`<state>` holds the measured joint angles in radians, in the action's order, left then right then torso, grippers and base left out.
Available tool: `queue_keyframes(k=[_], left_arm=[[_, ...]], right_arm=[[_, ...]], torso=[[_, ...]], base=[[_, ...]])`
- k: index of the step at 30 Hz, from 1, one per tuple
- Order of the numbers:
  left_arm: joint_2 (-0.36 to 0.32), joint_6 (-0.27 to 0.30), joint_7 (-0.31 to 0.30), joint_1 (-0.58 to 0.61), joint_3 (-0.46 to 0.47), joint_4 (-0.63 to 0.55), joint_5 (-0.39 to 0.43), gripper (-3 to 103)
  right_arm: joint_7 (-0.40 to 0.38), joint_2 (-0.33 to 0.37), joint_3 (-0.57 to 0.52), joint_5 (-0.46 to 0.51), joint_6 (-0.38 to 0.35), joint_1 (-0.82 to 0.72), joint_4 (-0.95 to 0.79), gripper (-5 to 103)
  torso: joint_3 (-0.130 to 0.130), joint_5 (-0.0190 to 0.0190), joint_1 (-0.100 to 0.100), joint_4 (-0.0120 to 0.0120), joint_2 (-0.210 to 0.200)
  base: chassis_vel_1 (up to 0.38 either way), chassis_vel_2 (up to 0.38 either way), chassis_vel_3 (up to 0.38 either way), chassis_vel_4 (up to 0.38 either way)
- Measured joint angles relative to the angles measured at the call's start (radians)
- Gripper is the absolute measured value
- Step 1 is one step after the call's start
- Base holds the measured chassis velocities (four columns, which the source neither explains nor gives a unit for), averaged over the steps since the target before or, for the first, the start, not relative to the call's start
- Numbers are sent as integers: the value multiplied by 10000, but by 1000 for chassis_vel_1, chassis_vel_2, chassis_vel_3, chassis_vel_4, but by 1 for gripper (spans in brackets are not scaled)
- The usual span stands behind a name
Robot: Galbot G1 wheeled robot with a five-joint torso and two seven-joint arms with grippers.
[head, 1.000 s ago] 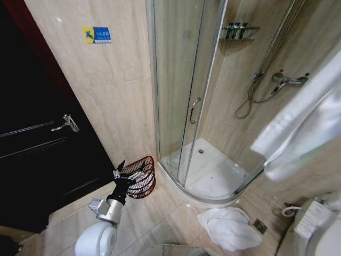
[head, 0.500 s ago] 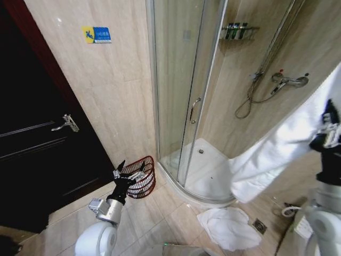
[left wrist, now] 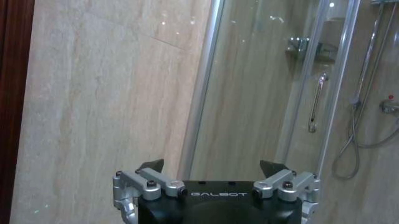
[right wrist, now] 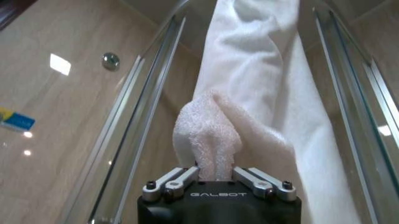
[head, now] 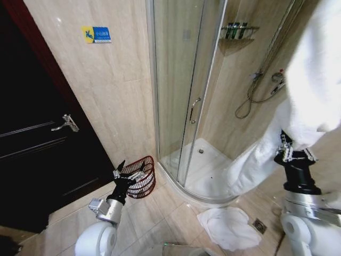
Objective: Discard the used towel into the hamper.
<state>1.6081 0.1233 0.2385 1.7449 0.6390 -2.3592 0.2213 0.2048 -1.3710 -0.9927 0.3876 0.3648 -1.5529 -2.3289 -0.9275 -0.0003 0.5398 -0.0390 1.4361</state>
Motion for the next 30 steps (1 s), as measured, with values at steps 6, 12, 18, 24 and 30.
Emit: queue_keyframes(k=[6, 12, 18, 24, 30], left_arm=[[0, 0, 1, 0, 0, 0, 0, 100], [0, 0, 0, 0, 0, 0, 0, 100], [0, 0, 0, 0, 0, 0, 0, 100], [0, 0, 0, 0, 0, 0, 0, 100], [0, 0, 0, 0, 0, 0, 0, 100]], right_arm=[[-194, -359, 270, -543, 265, -111, -204, 5], [-383, -187, 13, -939, 151, 53, -1071, 5], [-906, 97, -405, -1069, 51, 117, -1553, 5], [-1319, 335, -578, -700, -127, 81, -1682, 5], [-1438, 324, -603, -309, -398, -15, -1734, 5]], torso=[[0, 4, 0, 1, 0], [0, 1, 0, 1, 0], [0, 6, 0, 1, 0], [2, 3, 0, 1, 1], [1, 4, 0, 0, 1]], base=[[0, 0, 0, 0], [0, 0, 0, 0], [0, 0, 0, 0], [0, 0, 0, 0], [0, 0, 0, 0]])
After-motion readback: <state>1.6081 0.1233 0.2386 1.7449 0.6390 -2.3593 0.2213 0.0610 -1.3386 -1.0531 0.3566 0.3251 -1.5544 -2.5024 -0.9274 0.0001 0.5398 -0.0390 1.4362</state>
